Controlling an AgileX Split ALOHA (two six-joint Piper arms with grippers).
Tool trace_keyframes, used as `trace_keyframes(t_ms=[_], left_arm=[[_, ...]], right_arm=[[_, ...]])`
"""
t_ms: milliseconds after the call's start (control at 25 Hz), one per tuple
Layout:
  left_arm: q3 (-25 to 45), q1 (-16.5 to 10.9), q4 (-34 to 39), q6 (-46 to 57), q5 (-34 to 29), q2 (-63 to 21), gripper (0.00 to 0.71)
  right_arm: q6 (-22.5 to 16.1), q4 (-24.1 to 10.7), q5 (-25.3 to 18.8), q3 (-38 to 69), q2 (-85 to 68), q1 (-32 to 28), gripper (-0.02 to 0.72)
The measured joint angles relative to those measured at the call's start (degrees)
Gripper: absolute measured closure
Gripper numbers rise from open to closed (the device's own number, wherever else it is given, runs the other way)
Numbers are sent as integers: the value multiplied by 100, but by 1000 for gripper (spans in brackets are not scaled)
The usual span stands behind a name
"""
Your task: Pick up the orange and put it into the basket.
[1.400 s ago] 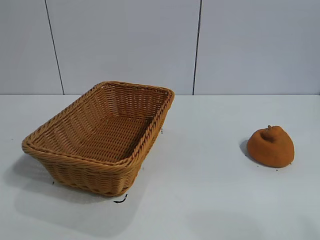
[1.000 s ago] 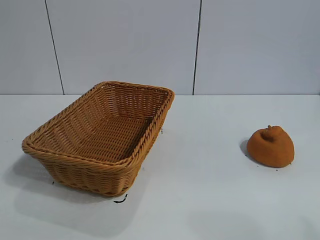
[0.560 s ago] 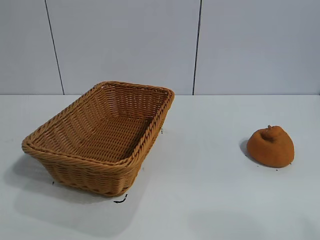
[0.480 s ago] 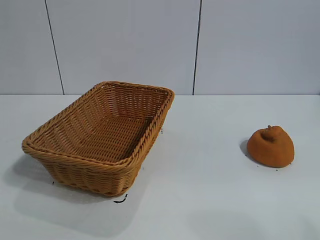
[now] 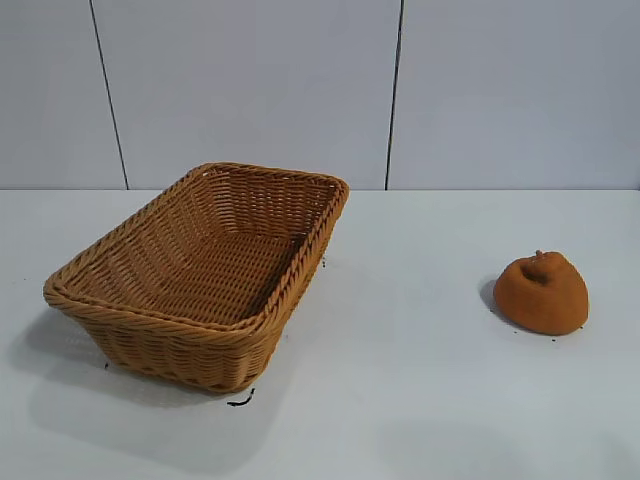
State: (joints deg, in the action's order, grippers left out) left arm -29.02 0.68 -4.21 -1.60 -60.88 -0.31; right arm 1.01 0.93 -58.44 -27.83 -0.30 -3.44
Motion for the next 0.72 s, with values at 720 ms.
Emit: trace_keyframes(t_ms=[720], left_arm=[[-2249,0,19,-88,1016,4474,14]], right_arm=[[0,0,0,0,0,0,29]])
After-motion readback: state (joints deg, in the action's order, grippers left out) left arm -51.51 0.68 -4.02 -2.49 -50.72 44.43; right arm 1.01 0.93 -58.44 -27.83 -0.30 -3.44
